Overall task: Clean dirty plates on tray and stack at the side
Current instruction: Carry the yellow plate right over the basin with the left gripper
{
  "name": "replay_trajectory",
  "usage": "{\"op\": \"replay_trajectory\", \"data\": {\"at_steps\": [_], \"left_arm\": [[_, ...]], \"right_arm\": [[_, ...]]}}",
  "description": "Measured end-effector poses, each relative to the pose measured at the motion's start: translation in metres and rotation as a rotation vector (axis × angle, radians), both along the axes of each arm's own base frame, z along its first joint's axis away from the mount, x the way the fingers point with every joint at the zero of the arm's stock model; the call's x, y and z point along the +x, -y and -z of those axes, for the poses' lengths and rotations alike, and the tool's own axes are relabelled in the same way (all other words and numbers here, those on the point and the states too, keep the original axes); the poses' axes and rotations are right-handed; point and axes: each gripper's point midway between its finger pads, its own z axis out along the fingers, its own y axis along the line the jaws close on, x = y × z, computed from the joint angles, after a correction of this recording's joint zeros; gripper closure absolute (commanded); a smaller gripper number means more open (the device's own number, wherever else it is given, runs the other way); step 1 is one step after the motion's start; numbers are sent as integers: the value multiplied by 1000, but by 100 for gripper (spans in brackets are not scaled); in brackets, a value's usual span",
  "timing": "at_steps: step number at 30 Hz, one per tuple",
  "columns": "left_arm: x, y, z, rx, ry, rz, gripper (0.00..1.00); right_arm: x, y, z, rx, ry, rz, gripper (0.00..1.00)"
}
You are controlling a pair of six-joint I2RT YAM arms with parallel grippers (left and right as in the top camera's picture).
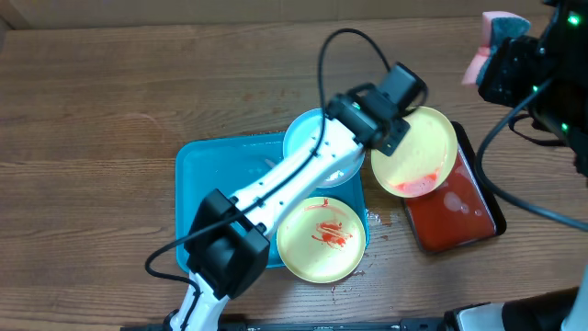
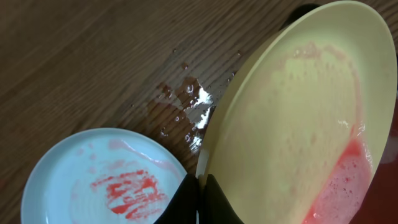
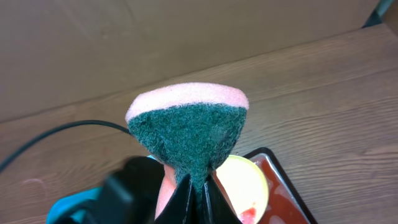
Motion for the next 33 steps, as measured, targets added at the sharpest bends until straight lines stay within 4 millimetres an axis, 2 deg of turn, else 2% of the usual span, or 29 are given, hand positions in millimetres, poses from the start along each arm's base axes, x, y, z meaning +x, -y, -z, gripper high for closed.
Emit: {"op": "replay_trajectory", "data": {"at_steps": [8, 15, 24, 33], "left_arm": [[-9, 21, -16, 112, 196, 46, 96], [-14, 27, -30, 220, 344, 59, 95], [-16, 28, -38, 283, 409, 68, 95], [-25, 40, -45, 299, 459, 107, 95]], "right_arm": [[-4, -4, -3, 18, 6, -21, 96], [-4, -4, -3, 20, 6, -23, 96], [-4, -5, -3, 22, 7, -26, 96], [-3, -5, -4, 21, 13, -27, 96]]}}
